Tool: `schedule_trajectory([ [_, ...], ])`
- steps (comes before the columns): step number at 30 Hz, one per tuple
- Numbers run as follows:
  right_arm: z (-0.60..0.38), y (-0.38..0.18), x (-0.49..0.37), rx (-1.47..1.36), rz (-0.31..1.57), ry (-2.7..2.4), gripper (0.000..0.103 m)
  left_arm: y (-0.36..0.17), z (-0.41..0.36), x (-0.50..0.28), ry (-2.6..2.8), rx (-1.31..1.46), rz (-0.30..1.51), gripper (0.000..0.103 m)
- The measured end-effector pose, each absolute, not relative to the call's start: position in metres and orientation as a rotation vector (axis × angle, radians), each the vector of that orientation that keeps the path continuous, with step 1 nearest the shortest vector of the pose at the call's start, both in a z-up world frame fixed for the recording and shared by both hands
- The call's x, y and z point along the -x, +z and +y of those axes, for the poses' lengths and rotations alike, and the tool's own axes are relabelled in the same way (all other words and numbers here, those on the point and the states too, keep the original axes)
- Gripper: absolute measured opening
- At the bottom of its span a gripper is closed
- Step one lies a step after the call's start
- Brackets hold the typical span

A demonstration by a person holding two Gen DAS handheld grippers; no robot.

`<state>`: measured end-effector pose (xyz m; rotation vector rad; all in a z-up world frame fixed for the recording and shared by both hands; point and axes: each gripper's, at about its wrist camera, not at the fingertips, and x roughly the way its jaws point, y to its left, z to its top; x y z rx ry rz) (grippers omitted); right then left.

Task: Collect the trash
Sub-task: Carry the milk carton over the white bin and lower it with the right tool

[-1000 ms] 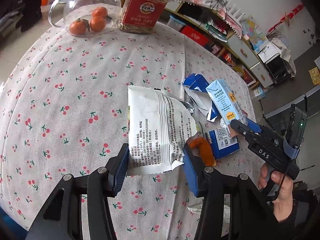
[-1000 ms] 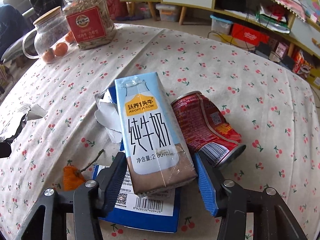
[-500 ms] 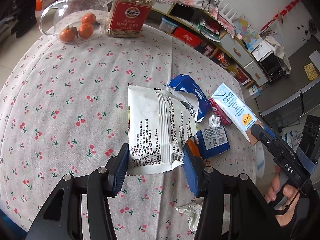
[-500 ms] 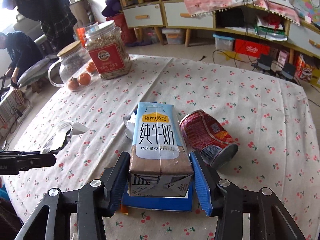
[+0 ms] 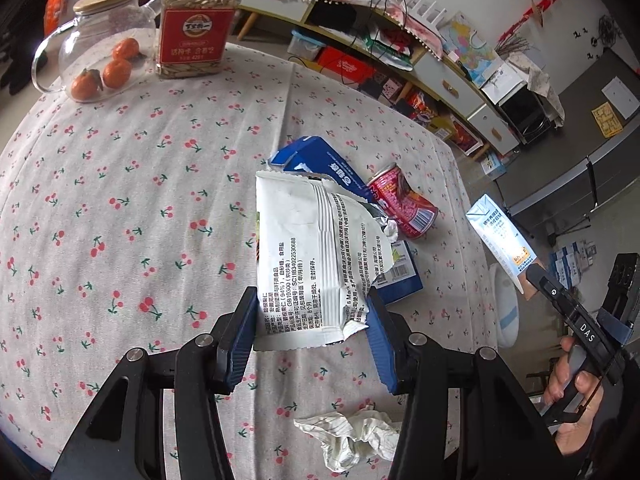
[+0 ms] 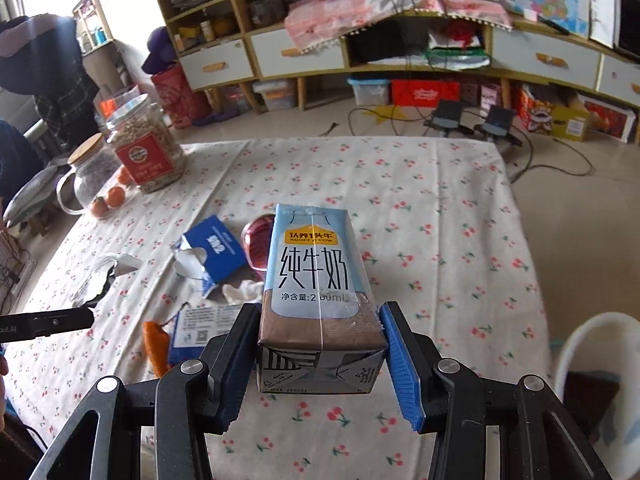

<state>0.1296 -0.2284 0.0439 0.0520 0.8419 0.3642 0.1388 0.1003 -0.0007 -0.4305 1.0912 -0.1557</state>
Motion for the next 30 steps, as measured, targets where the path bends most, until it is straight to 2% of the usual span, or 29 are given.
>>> schedule_trajectory([
  [30,-0.453,0.025,-0.071,-0.321,0.939,-0.026,0.053,0.006,-0.044,-0.158,-0.340,0.258,1.149,0.054],
])
